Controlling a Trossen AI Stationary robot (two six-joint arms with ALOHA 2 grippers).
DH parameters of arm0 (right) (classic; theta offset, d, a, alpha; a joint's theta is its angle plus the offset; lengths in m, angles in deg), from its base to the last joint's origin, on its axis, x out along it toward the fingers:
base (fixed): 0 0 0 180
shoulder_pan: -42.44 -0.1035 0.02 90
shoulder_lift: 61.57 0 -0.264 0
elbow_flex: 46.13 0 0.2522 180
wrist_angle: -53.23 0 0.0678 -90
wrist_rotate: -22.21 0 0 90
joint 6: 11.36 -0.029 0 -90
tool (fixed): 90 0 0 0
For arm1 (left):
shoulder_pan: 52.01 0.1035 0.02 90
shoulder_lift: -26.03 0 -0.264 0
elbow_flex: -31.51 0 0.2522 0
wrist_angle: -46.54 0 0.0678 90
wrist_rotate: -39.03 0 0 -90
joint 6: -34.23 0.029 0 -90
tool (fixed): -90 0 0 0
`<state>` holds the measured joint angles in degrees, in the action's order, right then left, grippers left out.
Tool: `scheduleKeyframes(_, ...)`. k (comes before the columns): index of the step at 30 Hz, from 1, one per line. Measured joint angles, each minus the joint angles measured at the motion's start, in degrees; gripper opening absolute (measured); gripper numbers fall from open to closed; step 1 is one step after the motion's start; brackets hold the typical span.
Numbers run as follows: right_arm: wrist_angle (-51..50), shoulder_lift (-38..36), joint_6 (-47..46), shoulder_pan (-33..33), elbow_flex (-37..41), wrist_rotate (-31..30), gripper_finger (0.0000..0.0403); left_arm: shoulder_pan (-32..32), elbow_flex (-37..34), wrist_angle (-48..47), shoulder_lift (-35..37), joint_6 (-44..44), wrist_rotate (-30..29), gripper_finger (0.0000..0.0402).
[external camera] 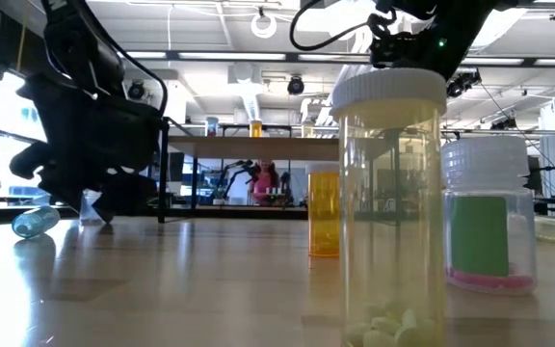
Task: Pick and place medicine bottles onto shelf by color
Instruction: Put the top white pill bottle on the shelf aligned with the other white pill bottle
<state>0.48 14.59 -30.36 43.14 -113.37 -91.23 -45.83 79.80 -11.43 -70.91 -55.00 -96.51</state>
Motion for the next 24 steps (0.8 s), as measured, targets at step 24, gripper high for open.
scheduleKeyframes(24, 0.4, 0.0, -1.5, 0.0, 0.0, 0.0, 0.0197, -1.1, -0.2, 0.2, 8.2, 16.0, 9.2, 0.0148)
